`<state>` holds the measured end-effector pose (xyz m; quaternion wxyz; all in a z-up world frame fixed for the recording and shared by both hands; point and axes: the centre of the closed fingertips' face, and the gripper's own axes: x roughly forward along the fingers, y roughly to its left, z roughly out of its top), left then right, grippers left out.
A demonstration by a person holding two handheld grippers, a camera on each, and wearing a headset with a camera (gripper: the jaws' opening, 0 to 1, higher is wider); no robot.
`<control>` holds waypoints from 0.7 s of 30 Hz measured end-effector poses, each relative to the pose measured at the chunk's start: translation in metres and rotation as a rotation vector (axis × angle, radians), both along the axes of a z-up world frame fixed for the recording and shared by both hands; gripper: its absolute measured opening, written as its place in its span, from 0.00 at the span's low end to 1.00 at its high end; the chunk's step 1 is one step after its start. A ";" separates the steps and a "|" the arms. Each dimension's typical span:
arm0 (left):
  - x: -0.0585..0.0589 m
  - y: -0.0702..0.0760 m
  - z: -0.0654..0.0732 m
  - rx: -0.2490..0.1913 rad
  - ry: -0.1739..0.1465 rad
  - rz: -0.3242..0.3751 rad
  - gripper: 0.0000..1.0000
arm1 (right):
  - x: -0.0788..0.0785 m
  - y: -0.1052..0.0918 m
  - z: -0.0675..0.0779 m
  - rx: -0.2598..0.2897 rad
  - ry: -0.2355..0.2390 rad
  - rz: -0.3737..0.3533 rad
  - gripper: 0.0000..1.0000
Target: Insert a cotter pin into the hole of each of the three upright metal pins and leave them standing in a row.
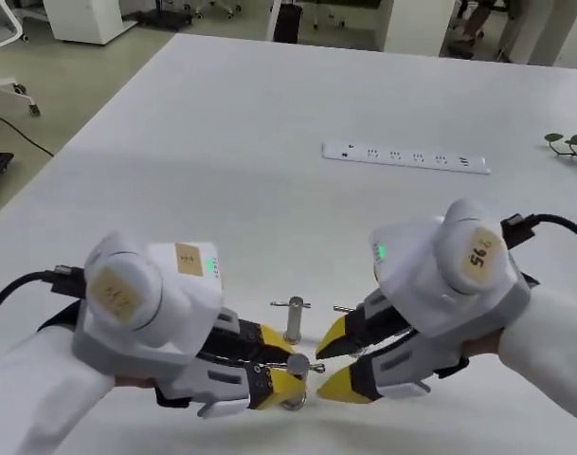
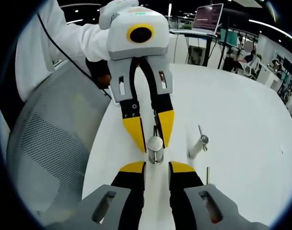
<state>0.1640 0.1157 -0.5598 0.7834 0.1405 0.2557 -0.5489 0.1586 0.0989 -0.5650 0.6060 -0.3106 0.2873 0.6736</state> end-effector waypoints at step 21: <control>0.000 0.006 0.007 -0.011 -0.009 0.044 0.20 | -0.001 0.003 0.006 0.053 0.026 -0.031 0.03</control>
